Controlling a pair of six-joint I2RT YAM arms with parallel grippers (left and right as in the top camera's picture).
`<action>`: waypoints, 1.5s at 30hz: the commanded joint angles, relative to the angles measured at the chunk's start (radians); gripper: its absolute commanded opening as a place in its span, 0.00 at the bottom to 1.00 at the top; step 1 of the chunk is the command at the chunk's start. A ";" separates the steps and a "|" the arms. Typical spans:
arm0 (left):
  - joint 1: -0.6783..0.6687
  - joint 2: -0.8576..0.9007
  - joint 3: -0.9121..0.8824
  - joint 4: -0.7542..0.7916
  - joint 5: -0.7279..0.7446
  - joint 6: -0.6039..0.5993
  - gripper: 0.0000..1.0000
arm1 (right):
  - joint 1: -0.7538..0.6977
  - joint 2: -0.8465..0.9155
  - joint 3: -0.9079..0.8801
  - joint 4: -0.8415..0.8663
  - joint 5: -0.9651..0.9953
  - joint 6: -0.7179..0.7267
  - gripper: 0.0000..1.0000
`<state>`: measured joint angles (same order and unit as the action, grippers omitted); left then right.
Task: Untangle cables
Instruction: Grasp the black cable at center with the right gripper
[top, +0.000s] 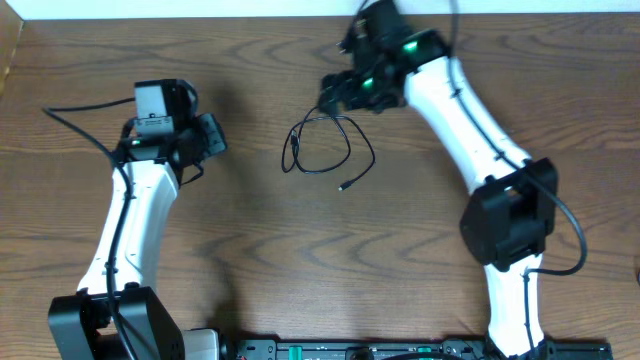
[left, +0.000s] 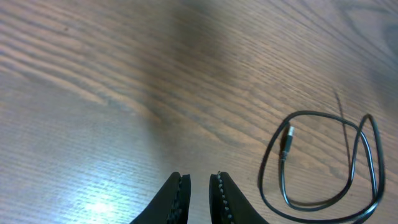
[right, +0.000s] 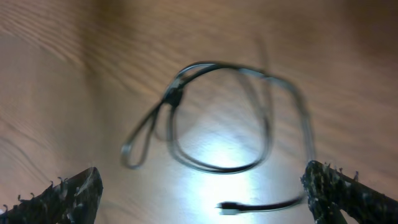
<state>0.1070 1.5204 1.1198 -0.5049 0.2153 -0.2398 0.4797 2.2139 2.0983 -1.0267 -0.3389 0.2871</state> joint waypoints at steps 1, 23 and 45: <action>0.022 -0.011 0.000 -0.011 0.062 -0.010 0.17 | 0.052 -0.013 0.007 -0.003 0.112 0.150 0.99; 0.134 -0.011 0.000 -0.061 0.243 0.159 0.17 | 0.304 0.195 0.000 0.059 0.337 0.476 0.99; 0.167 -0.011 0.000 -0.109 0.406 0.251 0.23 | 0.223 0.017 0.003 -0.082 0.701 0.201 0.01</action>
<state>0.2695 1.5204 1.1198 -0.5983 0.6041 -0.0025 0.7444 2.3520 2.0930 -1.0706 0.1699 0.6239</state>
